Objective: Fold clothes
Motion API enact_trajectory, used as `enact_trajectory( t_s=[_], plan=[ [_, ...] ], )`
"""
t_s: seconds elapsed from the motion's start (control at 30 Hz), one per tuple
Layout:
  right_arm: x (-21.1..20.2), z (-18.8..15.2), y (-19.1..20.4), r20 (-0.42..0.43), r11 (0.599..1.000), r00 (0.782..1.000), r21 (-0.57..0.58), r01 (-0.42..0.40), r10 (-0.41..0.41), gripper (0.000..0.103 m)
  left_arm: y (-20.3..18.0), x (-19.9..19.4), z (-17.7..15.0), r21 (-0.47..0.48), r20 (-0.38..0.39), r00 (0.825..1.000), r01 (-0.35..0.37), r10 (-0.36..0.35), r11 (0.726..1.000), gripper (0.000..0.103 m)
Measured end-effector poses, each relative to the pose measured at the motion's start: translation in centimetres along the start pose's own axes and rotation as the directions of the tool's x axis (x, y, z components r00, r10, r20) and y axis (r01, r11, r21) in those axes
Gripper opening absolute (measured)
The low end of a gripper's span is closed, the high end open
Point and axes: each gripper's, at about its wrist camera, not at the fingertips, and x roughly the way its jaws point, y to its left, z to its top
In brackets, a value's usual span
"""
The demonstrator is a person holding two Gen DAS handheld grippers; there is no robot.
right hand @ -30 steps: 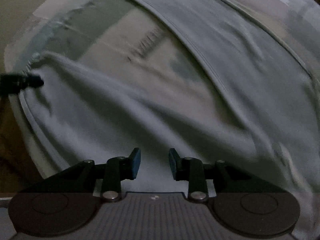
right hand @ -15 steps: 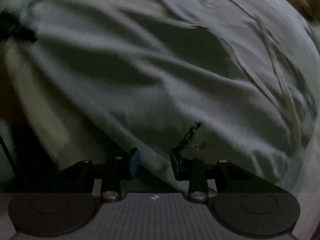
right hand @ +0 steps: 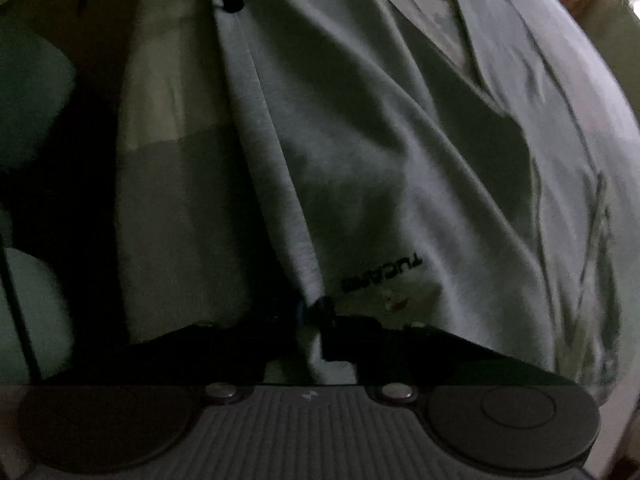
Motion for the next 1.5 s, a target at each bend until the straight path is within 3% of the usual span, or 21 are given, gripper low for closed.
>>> enact_trajectory(
  t_s=[0.07,0.17,0.3,0.4,0.5,0.57,0.67,0.73,0.83,0.9,0.97,1.03,1.1,1.23,1.37,1.5],
  plan=[
    [-0.1,-0.6,-0.1,-0.035,0.995,0.996,0.058,-0.080,0.082,0.002,0.0,-0.2,-0.2,0.004,-0.029,1.000,0.006,-0.006,1.000,0.038],
    [-0.7,-1.2,-0.2,-0.054,0.985,0.990,0.125,-0.122,0.130,0.003,0.6,-1.1,0.3,-0.011,-0.057,0.998,0.026,-0.027,1.000,0.037],
    [-2.5,0.4,-3.8,0.032,0.944,0.995,0.315,-0.099,0.094,0.009,2.1,-3.0,2.1,0.029,0.078,0.997,0.006,-0.008,1.000,0.040],
    [-2.9,2.3,-5.2,0.115,0.905,0.990,0.408,-0.121,0.080,0.009,3.5,-2.3,3.7,-0.010,0.100,0.995,0.000,0.001,1.000,0.040],
    [-1.8,4.1,-6.3,0.172,0.882,0.984,0.453,-0.127,0.053,0.009,3.2,-1.2,4.9,0.019,0.122,0.993,0.006,-0.009,1.000,0.040],
    [-0.2,5.1,-6.4,0.181,0.873,0.983,0.477,-0.104,0.018,0.010,2.9,-0.2,5.3,0.042,0.122,0.992,0.009,-0.014,0.999,0.041],
    [2.6,6.1,-6.2,0.123,0.831,0.989,0.541,-0.132,0.077,0.016,3.4,0.6,4.0,0.040,0.082,0.997,-0.007,0.003,0.999,0.041],
    [2.5,5.7,-4.9,0.130,0.819,0.985,0.549,-0.166,0.112,0.030,3.8,0.9,2.8,0.033,0.050,0.999,-0.020,0.018,0.999,0.044],
    [1.7,4.6,-3.8,0.116,0.787,0.975,0.575,-0.222,0.190,0.029,4.5,0.3,1.8,0.013,0.016,1.000,-0.026,0.025,1.000,0.044],
    [1.1,4.4,-5.1,0.130,0.749,0.973,0.622,-0.231,0.191,0.028,4.6,-0.4,2.5,-0.002,0.026,1.000,-0.014,0.014,1.000,0.042],
    [0.6,4.5,-7.3,0.169,0.708,0.975,0.671,-0.220,0.143,0.028,4.4,-1.2,4.1,-0.011,0.077,0.997,0.031,-0.030,0.999,0.043],
    [0.4,4.9,-9.2,0.199,0.687,0.977,0.699,-0.200,0.081,0.028,3.9,-2.1,6.3,-0.016,0.147,0.985,0.097,-0.094,0.995,0.044],
    [0.4,5.5,-11.1,0.219,0.679,0.976,0.714,-0.169,0.013,0.028,3.0,-2.1,9.5,-0.032,0.206,0.961,0.194,-0.183,0.980,0.050],
    [1.7,6.0,-14.5,0.247,0.647,0.963,0.752,-0.122,-0.104,0.029,1.6,0.2,16.0,-0.076,0.242,0.901,0.387,-0.360,0.919,0.058],
    [3.3,5.8,-15.7,0.251,0.626,0.960,0.771,-0.120,-0.126,0.029,0.4,4.8,20.0,-0.171,0.169,0.866,0.495,-0.470,0.852,0.058],
    [3.9,5.2,-15.3,0.271,0.608,0.957,0.779,-0.153,-0.107,0.030,-0.4,7.8,21.2,-0.244,0.111,0.853,0.521,-0.510,0.818,0.058]
  ],
)
